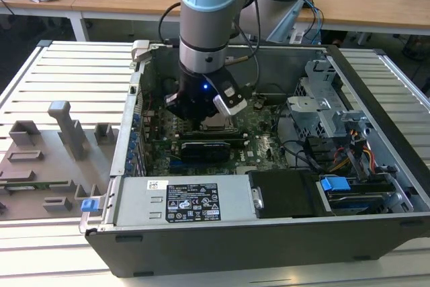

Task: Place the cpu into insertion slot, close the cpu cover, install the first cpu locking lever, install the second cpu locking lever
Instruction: 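Install the second cpu locking lever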

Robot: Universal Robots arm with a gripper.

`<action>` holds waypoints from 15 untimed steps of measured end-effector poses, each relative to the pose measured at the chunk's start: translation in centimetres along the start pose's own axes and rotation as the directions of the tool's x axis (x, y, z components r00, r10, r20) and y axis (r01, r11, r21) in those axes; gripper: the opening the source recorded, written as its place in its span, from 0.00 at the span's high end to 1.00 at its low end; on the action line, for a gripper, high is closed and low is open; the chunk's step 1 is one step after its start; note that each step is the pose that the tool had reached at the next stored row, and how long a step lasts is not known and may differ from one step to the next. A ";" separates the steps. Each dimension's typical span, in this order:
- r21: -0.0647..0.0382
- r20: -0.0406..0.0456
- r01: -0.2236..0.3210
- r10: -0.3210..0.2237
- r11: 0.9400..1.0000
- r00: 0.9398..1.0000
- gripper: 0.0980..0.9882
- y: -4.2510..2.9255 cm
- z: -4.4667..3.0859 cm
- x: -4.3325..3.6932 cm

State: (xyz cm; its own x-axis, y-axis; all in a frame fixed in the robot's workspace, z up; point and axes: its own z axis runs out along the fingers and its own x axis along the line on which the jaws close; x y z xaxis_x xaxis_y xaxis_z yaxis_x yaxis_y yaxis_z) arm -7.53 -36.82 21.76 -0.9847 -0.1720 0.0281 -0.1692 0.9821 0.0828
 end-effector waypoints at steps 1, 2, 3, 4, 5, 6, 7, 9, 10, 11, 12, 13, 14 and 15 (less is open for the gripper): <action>0.014 -0.003 -0.001 0.001 1.000 1.000 0.99 0.20 0.01 -0.11; 0.024 -0.007 -0.001 0.001 1.000 1.000 0.99 0.43 0.04 -0.28; 0.030 -0.010 -0.001 0.001 1.000 1.000 0.99 0.62 0.09 -0.51; 0.033 -0.014 -0.001 0.002 0.999 1.000 0.99 0.75 0.12 -0.74; 0.035 -0.019 -0.002 0.003 0.999 1.000 0.99 0.89 0.17 -1.07; 0.039 -0.026 -0.003 0.004 0.999 1.000 0.99 1.09 0.27 -1.65; 0.044 -0.034 -0.003 0.004 0.999 0.999 0.99 1.26 0.37 -2.26; 0.049 -0.044 -0.003 0.006 0.999 0.999 0.99 1.50 0.50 -3.07; 0.052 -0.049 -0.004 0.006 0.999 0.999 0.99 1.64 0.58 -3.57; 0.055 -0.054 -0.004 0.007 0.998 0.998 0.99 1.77 0.63 -4.15; 0.057 -0.057 -0.004 0.007 0.998 0.998 0.99 1.84 0.66 -4.51; 0.059 -0.059 -0.004 0.008 0.998 0.998 0.99 1.89 0.67 -4.87; 0.062 -0.063 -0.004 0.008 0.998 0.998 0.99 1.98 0.66 -5.50; 0.067 -0.065 -0.005 0.009 0.998 0.998 0.99 2.10 0.65 -5.86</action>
State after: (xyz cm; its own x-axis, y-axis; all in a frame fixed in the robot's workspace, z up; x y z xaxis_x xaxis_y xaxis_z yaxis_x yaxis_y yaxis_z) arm -2.15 -33.70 21.13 -0.9814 -0.1679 0.0932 -0.1671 0.9858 0.0161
